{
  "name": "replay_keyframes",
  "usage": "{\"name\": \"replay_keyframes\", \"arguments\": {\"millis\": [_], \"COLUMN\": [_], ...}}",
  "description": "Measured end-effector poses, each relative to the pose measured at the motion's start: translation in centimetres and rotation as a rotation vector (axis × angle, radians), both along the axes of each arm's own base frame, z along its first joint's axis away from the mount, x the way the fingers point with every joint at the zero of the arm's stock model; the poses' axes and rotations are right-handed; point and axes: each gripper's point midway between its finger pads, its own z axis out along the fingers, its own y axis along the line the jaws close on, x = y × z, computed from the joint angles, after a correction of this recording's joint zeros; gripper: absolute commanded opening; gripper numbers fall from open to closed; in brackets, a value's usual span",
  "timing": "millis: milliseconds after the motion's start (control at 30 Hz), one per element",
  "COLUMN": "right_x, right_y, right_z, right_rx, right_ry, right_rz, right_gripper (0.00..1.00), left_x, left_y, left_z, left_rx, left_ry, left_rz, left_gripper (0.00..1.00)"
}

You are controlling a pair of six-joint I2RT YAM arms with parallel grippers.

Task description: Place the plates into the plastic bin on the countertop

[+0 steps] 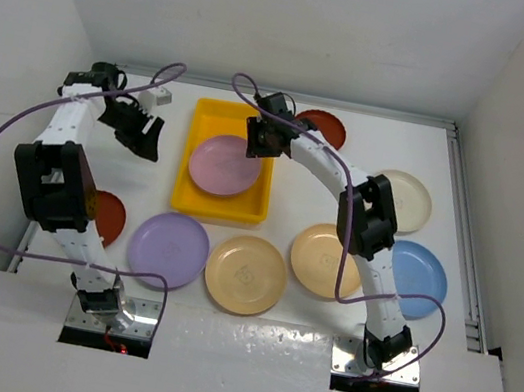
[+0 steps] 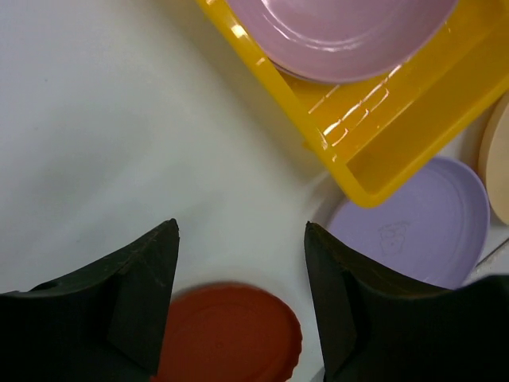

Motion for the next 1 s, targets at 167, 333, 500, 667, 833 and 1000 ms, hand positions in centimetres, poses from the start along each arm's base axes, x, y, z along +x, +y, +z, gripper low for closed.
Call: {"name": "replay_keyframes", "arguments": {"millis": [167,333,500,667,833,1000], "right_x": [0.0,-0.4,-1.7,-1.9,-2.7,-4.8], "right_y": [0.1,-0.3,-2.5,-6.0,-11.4,-14.5], "right_z": [0.0,0.9,6.4,14.6,16.3,13.0], "right_rx": [0.003,0.007,0.038,0.122,0.127,0.063], "right_ry": [0.002,-0.007,-0.09,-0.235,-0.268,-0.197], "right_rz": [0.001,-0.007,-0.04,-0.107,-0.214,-0.277], "right_gripper": [0.39,0.48,0.54,0.54,0.54,0.54], "left_x": [-3.7,-10.3,-14.4,-15.6,-15.2,-14.0], "left_y": [-0.4,-0.7,-1.0,-1.6,-1.6,-1.6], "left_z": [-1.2,-5.4,-9.4,-11.7,-13.3,-13.5], "left_rx": [0.019,0.066,0.095,0.152,0.245,0.263], "left_ry": [0.044,0.187,0.306,0.325,0.301,0.249], "left_rz": [-0.072,-0.119,-0.147,-0.18,-0.162,-0.136], "left_gripper": [0.66,0.67,0.67,0.64,0.39,0.05]}}
